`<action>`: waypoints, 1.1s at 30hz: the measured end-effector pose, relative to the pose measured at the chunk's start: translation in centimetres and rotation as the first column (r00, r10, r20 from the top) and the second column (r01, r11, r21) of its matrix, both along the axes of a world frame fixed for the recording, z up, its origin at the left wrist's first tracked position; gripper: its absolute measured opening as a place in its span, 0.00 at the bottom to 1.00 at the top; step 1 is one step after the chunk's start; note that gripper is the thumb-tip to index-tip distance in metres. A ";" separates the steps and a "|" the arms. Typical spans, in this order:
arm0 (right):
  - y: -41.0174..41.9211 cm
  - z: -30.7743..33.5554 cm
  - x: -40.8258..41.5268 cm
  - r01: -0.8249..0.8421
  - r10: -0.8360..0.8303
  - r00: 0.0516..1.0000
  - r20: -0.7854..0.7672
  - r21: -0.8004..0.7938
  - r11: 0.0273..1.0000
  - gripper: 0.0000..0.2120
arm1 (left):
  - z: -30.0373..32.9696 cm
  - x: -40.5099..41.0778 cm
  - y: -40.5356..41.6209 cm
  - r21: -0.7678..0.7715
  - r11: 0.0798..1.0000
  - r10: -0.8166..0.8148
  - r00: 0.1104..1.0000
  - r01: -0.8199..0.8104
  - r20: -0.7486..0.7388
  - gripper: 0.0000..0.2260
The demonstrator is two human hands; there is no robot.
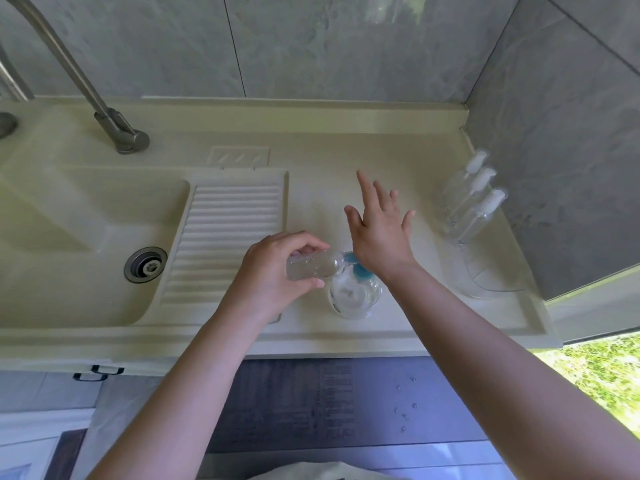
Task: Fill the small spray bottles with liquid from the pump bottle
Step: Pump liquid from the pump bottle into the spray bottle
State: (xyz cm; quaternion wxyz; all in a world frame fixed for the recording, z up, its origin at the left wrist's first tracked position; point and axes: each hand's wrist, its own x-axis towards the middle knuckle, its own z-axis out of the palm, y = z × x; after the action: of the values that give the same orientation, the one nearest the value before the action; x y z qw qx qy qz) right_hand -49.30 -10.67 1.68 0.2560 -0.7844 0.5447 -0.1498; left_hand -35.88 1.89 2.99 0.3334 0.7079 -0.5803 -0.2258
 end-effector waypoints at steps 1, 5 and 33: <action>0.0 -0.1 0.0 0.014 -0.014 1.000 -0.006 0.018 1.000 0.27 | 0.0 0.0 0.0 0.004 1.000 0.001 1.000 -0.001 -0.006 0.21; 0.1 0.1 0.0 0.027 -0.026 0.999 0.031 -0.023 0.999 0.28 | -0.3 0.1 0.0 0.011 1.000 -0.001 1.000 0.001 -0.027 0.21; 0.1 -0.4 -1.0 -0.009 0.000 0.997 -0.083 -0.108 0.994 0.27 | -0.1 0.1 -0.1 -0.015 1.000 -0.005 1.000 0.005 0.015 0.22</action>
State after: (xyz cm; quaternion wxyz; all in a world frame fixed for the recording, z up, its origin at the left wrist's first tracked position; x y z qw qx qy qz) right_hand -50.28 -10.59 1.29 0.1906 -0.8038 0.5444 -0.1459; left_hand -35.82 1.83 2.86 0.3338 0.7056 -0.5862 -0.2170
